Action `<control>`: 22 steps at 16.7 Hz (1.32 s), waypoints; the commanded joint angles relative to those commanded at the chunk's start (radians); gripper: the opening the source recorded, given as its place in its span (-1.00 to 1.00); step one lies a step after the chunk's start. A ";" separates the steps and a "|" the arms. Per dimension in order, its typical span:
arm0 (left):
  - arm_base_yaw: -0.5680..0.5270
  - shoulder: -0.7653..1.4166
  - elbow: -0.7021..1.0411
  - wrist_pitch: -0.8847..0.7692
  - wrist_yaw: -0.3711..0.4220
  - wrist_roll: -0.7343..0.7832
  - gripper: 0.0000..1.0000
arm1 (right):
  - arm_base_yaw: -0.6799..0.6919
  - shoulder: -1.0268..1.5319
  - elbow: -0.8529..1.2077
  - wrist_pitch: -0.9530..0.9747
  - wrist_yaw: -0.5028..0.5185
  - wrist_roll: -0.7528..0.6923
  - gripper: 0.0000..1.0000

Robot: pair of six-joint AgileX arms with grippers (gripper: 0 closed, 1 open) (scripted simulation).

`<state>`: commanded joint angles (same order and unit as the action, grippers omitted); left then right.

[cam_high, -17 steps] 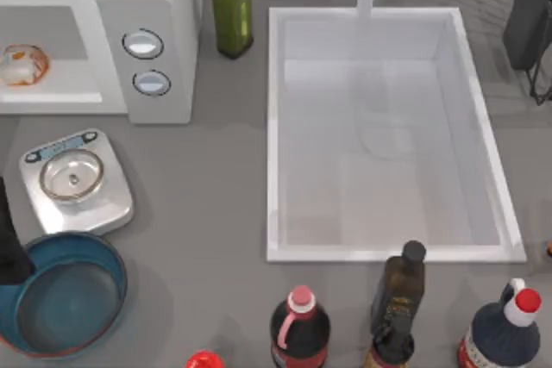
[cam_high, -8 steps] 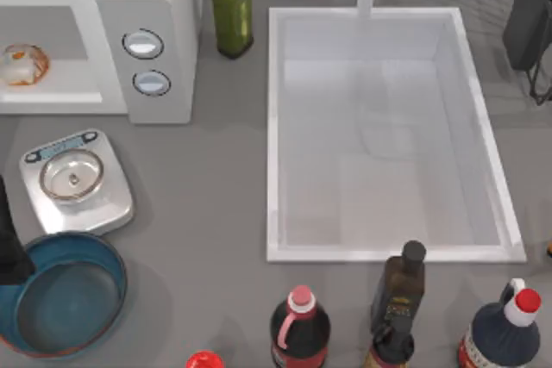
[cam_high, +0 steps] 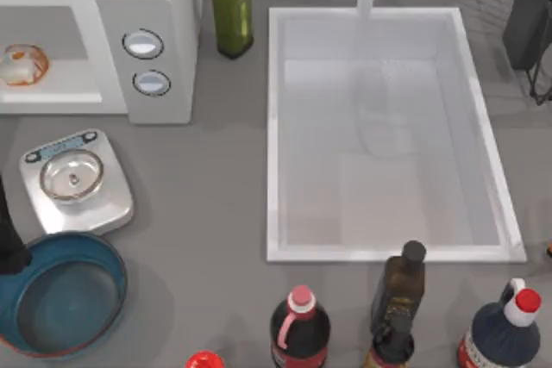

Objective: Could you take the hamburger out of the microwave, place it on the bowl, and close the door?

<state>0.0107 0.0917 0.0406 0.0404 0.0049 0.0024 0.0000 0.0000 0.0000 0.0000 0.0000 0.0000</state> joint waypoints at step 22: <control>0.157 1.944 0.841 0.868 0.122 0.053 1.00 | 0.000 0.000 0.000 0.000 0.000 0.000 1.00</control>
<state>0.1682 2.0360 0.8819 0.9082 0.1270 0.0555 0.0000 0.0000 0.0000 0.0000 0.0000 0.0000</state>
